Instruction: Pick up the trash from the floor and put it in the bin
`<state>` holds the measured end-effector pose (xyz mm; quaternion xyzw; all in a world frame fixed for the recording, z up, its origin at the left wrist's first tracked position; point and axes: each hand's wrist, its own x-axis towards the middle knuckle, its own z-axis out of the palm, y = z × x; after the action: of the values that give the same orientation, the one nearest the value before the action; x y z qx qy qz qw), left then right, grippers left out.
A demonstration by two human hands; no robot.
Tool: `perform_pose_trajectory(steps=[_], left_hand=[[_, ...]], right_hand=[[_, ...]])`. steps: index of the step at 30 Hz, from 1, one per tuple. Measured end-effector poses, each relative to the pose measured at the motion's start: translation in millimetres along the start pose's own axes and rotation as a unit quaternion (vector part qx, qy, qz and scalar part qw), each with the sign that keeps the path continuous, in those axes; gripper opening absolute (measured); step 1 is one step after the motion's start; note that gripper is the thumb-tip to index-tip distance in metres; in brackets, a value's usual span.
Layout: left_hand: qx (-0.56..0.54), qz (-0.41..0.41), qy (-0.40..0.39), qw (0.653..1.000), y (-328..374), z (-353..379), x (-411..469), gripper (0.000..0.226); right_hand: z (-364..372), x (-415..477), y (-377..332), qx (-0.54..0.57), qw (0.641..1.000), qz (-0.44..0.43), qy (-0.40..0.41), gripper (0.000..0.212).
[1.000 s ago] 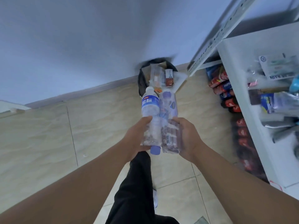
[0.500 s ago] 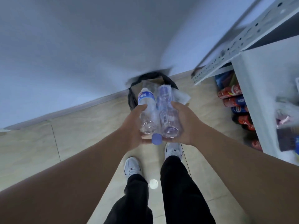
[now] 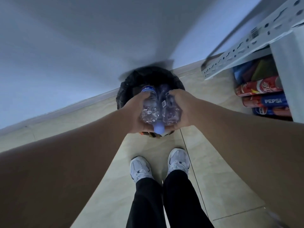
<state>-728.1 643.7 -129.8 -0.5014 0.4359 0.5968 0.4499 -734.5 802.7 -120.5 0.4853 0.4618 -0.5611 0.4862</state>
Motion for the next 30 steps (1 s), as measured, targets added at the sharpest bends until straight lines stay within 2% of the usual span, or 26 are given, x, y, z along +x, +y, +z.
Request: perform_pose_trajectory(steps=[2,7,10,13,16,19,22,25,27,30], left_hand=[[0.005,0.006,0.017,1.0,0.0,0.2,17.3,0.041],[0.029,0.018,0.028,0.999,2.3,0.3,49.4,0.035],[0.05,0.02,0.046,0.997,3.4,0.4,60.6,0.034],[0.064,0.021,0.061,0.996,3.2,0.6,64.0,0.033],[0.056,0.035,0.077,0.995,3.3,3.2,58.8,0.038],[0.063,0.073,0.097,0.991,2.2,2.8,46.9,0.042],[0.15,0.153,0.139,0.967,-5.0,-0.1,31.1,0.056],[0.266,0.174,0.191,0.929,-15.9,-10.6,6.1,0.064],[0.371,0.195,0.178,0.89,-23.8,-20.2,-11.6,0.059],[0.458,0.224,0.167,0.844,-33.9,-31.3,-40.1,0.055]], right_hand=[[-0.1,18.2,-5.1,-0.005,1.0,0.027,0.009,0.053],[5.9,51.3,-12.9,-0.043,0.998,0.008,0.044,0.061],[11.4,63.1,-19.5,-0.121,0.989,-0.025,0.08,0.056],[17.9,68.5,-22.9,-0.202,0.965,-0.112,0.121,0.038],[19.3,66.0,-21.8,-0.285,0.934,-0.169,0.138,0.045],[22.0,54.9,-20.6,-0.349,0.894,-0.22,0.176,0.042],[21.9,34.8,-18.3,-0.403,0.857,-0.258,0.192,0.035],[14.0,9.4,-8.0,-0.512,0.79,-0.278,0.19,0.026],[9.3,-10.4,-0.6,-0.561,0.757,-0.28,0.184,0.033],[5.7,-39.7,10.6,-0.608,0.723,-0.274,0.181,0.057]])
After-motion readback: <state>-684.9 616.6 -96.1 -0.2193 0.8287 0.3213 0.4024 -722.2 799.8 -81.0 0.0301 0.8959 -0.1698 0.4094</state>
